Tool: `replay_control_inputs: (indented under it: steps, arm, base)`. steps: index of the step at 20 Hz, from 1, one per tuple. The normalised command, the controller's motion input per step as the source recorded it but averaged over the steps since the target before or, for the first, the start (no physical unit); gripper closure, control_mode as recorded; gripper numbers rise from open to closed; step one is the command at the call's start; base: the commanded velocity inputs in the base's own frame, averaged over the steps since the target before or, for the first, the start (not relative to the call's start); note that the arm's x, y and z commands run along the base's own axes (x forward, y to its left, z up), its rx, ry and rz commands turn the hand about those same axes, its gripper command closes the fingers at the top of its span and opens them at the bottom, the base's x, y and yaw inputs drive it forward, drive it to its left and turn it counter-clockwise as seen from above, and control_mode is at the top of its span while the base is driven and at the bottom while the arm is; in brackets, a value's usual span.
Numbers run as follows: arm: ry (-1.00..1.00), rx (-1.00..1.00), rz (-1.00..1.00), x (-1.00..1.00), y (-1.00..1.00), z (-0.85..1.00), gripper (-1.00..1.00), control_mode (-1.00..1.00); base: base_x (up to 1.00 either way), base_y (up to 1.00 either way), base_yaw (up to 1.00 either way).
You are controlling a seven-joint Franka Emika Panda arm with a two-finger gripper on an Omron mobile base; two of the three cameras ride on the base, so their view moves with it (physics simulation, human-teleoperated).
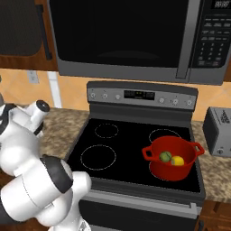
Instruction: Put the lime and lemon in the pot. Retrieve the spatula and lightly stir the vegetables in the pot.
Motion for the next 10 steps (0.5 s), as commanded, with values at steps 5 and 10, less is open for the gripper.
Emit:
replay_control_inputs:
  steps: [5, 10]
  arm:
    - [0.36, 0.33, -0.54, -0.15, -0.08, 0.44, 1.00, -1.00]
    - [0.26, 0.29, -0.69, -0.19, -0.33, 0.10, 1.00, -1.00]
  base:
    - [0.00, 0.00, 0.00]
    - [0.00, 0.00, 0.00]
